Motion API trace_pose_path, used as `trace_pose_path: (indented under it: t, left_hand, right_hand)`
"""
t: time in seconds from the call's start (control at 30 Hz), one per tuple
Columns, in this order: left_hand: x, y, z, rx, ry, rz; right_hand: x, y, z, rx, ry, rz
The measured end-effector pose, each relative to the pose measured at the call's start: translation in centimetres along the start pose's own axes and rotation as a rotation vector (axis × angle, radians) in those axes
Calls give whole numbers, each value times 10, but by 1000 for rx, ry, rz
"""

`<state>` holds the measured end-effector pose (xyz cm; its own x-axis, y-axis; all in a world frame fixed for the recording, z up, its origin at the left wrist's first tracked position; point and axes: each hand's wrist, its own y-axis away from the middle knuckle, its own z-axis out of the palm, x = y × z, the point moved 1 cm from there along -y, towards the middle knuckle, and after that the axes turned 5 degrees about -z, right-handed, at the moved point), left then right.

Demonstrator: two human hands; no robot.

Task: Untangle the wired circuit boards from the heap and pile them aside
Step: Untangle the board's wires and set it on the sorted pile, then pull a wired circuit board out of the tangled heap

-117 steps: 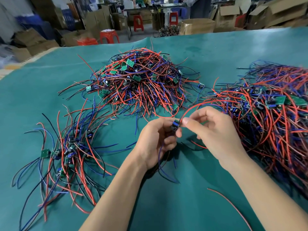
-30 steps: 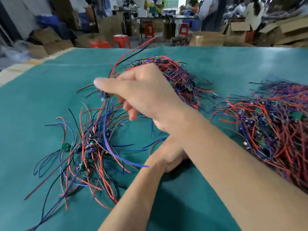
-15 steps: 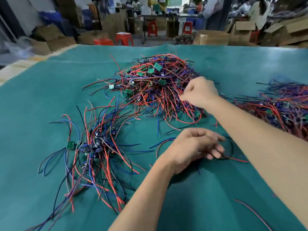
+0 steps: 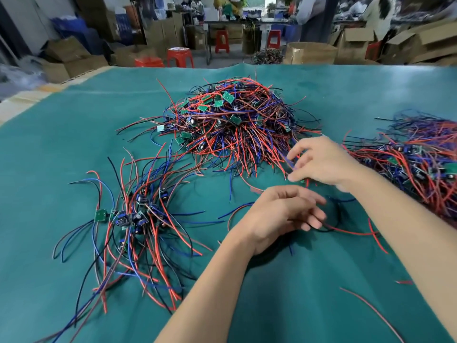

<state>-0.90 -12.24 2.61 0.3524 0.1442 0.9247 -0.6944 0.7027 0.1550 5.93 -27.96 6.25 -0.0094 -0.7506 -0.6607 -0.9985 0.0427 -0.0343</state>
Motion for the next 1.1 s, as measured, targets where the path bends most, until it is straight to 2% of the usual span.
trace_pose_path:
  t: [0.13,0.23,0.3,0.37,0.43,0.6,0.8,0.97,1.1]
  left_hand:
    - [0,0,-1,-27,-8,6]
    - [-2,0,-1,-15,0,12]
    - [-3,-2,-2,4,21,18]
    - [-3,-4,-1,32,58,11]
    - [-3,-4,1,53,73,-12]
    - [-4,-4,-1,12,-6,5]
    - [-4,-2,-3,39,-16,16]
    - [-7,-4,-4,102,-43,14]
    - [-8,-6,-6,132,-46,23]
  right_hand:
    - [12,28,-33,244,-547,39]
    - [13,54,-60,402,-938,-66]
    - [8,70,-65,360,-1157,-148]
    - [7,77,-48,221,-1282,-137]
    - [6,82,-21,137,-1317,-75]
    - [2,87,18,142,-1217,-55]
    - [2,87,26,96,-1287,-14]
    - [7,87,20,128,-1155,46]
    - [9,87,18,166,-1024,10]
